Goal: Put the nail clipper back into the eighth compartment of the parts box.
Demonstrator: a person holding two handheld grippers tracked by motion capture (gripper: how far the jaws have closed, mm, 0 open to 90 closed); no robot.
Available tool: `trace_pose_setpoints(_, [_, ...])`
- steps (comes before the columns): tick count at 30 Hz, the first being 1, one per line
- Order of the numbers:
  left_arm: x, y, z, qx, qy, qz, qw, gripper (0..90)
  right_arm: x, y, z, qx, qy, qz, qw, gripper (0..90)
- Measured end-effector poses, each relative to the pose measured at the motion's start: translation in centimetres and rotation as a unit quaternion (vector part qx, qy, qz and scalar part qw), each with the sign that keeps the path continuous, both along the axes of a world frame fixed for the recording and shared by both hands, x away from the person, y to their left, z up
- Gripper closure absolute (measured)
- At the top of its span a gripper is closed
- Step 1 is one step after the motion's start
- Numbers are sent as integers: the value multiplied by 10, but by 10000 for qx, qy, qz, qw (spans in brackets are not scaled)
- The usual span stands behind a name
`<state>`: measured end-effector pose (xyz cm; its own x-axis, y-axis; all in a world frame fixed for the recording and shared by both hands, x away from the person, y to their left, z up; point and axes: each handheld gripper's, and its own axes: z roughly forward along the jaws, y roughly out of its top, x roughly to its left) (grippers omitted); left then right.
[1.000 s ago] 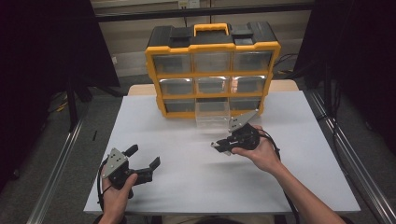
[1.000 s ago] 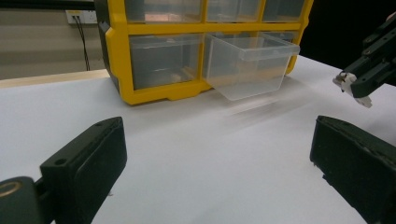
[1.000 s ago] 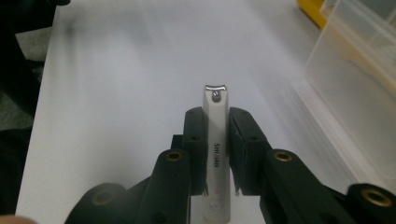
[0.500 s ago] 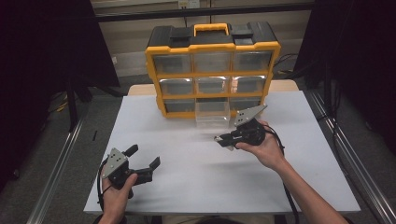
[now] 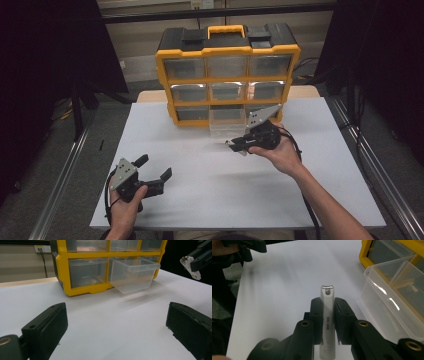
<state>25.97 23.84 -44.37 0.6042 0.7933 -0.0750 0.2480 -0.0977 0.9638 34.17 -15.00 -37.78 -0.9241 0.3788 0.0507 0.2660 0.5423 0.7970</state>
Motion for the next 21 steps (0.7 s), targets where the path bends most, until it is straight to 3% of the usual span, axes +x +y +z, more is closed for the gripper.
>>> trace_pose_setpoints(21, [1,0,0,-9,-14,-33,10000,38,24,4,35,-162,-72,-74,9998,773])
